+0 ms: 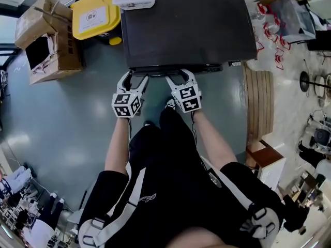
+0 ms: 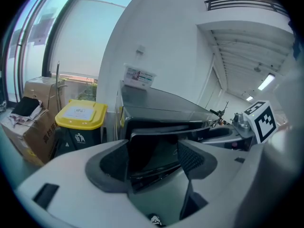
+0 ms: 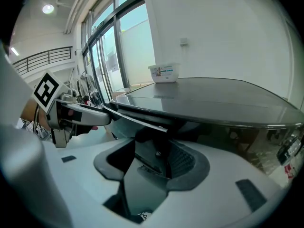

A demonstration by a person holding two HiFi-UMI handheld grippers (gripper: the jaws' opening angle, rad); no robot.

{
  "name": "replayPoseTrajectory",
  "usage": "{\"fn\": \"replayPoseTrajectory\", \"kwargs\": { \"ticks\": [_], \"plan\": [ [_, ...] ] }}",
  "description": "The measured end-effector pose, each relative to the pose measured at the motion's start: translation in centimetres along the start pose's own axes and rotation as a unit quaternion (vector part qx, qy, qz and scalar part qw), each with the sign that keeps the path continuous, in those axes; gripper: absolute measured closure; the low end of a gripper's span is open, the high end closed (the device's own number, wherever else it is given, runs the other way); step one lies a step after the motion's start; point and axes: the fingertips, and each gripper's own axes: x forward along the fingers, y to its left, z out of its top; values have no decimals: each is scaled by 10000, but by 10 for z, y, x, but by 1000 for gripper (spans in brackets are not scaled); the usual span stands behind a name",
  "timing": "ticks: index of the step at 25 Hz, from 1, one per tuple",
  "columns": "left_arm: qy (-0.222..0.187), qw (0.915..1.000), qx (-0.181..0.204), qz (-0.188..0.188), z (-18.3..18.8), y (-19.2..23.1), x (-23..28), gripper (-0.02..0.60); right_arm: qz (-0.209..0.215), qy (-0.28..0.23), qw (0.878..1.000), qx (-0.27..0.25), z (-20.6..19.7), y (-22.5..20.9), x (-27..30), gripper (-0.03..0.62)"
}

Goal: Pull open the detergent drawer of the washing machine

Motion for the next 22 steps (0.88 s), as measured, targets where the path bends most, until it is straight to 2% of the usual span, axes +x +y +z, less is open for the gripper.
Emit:
{"fn": "replayPoseTrajectory", "kwargs": {
  "ticks": [22],
  "plan": [
    [116, 9995, 300, 11, -14, -4, -15, 278, -153, 19, 9998, 109, -11, 11, -15, 387]
  ]
}}
